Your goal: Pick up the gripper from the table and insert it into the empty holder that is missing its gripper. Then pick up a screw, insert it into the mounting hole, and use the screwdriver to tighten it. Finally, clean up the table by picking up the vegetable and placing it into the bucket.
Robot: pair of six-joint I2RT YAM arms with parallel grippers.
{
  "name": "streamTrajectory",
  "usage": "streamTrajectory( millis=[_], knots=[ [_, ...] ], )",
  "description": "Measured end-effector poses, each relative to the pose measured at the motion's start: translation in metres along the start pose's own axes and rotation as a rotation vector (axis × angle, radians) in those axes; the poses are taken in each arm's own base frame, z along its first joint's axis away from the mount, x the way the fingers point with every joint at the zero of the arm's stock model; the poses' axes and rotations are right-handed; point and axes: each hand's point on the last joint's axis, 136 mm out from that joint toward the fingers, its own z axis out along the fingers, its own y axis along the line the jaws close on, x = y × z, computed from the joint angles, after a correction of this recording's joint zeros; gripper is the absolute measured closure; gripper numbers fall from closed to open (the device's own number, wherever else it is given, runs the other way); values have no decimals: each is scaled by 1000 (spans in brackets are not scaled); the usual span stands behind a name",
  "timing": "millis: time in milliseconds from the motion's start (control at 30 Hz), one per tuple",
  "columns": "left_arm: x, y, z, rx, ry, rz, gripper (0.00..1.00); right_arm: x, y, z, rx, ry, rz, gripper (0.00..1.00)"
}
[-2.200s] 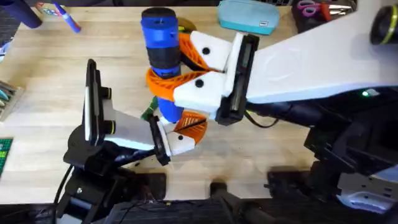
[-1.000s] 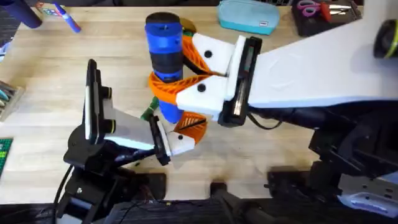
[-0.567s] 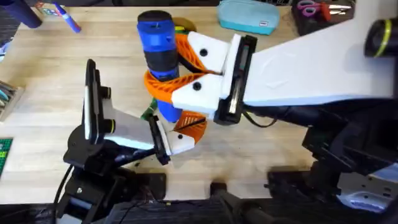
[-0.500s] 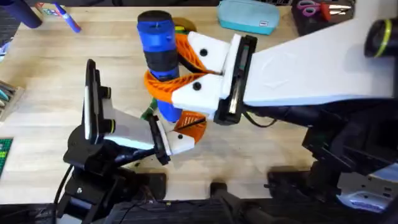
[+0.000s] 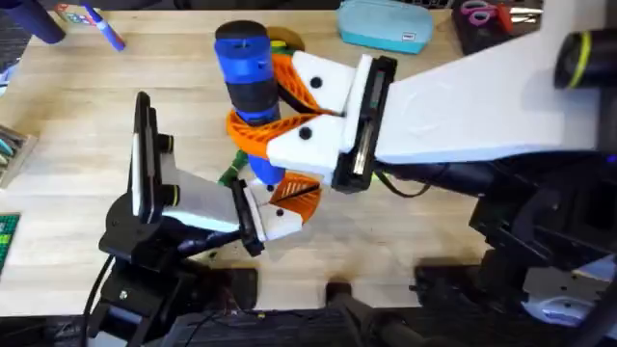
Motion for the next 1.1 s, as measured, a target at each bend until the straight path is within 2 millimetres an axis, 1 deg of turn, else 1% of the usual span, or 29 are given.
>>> streamTrajectory(
  millis=[367,600,1100],
  knots=[
    [0,0,0,2,0,1,991,-5,-2,0,9,-15,9,960],
    [0,0,0,2,0,2,990,-15,-3,-1,15,-58,18,960],
    [0,0,0,2,0,2,990,-11,-3,-1,12,-42,33,960]
  ],
)
